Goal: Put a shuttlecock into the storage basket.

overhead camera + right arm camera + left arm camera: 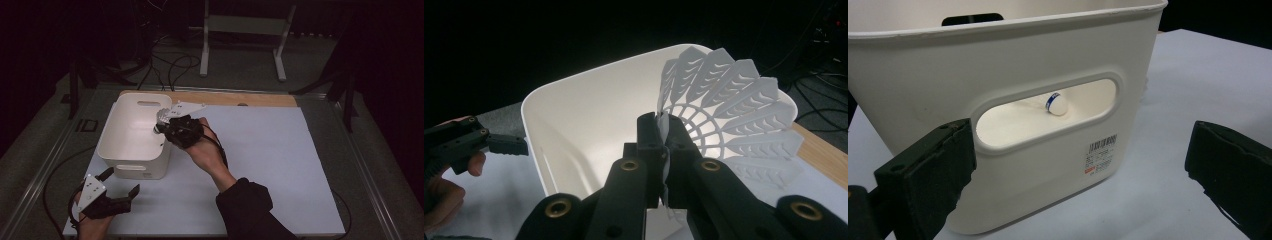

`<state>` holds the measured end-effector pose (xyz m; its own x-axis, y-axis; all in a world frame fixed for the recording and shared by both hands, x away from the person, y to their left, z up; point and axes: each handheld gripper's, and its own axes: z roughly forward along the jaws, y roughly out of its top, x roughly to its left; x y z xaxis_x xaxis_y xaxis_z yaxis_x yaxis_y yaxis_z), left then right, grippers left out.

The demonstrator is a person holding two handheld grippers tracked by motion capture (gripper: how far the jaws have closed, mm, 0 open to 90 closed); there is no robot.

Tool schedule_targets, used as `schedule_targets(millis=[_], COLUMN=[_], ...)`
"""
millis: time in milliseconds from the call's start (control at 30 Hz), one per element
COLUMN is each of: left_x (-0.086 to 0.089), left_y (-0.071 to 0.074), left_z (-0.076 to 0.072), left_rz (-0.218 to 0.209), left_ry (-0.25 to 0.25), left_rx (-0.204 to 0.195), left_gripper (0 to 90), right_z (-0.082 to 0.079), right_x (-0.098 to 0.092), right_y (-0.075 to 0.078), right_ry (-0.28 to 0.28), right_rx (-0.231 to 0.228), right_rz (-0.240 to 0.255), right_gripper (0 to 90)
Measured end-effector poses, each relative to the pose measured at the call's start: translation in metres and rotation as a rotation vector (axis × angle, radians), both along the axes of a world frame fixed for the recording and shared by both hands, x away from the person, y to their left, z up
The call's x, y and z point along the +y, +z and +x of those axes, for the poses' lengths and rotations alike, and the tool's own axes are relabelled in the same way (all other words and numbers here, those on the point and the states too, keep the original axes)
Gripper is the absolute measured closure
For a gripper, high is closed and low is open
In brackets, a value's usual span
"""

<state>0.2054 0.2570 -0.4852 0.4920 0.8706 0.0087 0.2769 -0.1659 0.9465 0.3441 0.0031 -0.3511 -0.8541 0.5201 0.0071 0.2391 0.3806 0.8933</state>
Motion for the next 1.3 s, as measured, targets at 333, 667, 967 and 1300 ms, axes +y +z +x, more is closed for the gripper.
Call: schedule_targets(millis=[333,667,967,1300], left_x=[0.000,0.000,0.000,0.000], left_y=[0.000,0.000,0.000,0.000], left_z=[0.000,0.000,0.000,0.000], left_rz=[0.000,0.000,-0.001,-0.001], left_ry=[0.000,0.000,0.000,0.001], left_rx=[0.001,0.001,0.001,0.000], left_gripper=[0.8,0.8,0.8,0.8], right_z=[0.000,0.001,-0.001,0.001], right_x=[0.005,0.011,0.018,0.016], right_y=[0.000,-0.001,-0.003,-0.003], right_ry=[0.008,0.026,0.059,0.017], right_rx=[0.003,0.004,-0.003,0.039], right_rz=[-0.006,-0.009,-0.016,0.009], right_gripper=[88.0,87.6,84.8,21.9])
